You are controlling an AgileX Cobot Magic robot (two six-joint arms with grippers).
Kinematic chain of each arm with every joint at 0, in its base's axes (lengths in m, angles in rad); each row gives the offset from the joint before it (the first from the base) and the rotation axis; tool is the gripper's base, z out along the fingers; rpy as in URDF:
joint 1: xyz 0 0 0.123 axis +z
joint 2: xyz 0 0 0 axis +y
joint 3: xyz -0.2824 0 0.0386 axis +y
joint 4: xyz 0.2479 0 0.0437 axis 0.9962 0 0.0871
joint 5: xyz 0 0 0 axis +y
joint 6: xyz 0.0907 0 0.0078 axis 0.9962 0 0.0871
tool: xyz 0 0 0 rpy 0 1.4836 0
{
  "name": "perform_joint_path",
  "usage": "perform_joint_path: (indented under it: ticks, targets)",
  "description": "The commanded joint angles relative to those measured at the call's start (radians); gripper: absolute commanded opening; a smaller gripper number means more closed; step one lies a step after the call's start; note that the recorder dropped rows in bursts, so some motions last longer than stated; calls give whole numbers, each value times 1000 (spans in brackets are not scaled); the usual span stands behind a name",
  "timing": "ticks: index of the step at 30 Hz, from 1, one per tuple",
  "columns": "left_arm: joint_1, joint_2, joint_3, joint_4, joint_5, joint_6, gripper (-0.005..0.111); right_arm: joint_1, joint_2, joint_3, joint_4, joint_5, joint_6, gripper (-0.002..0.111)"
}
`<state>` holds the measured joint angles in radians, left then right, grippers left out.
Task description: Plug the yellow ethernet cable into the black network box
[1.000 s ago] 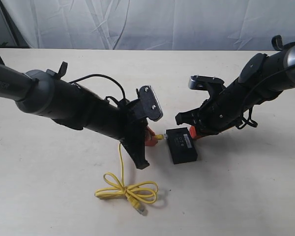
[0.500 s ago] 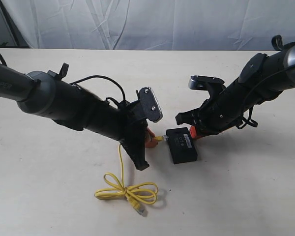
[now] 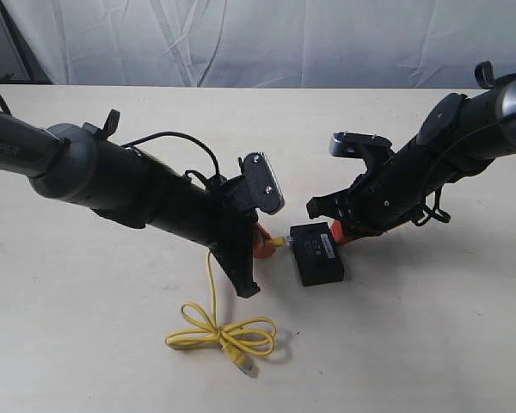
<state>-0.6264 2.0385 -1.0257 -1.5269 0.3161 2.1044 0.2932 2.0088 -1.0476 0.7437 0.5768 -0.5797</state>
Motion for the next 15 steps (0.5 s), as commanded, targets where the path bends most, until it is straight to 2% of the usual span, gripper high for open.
perform_joint_path:
  ticks: [1,15]
  targets:
    - [-2,-5,-4,2,28,23,0,5,13,4,-4,17,-4,-1]
    - [-5,-5,-81,0,79,23,0,5,13,4,-4,17,-12,-1]
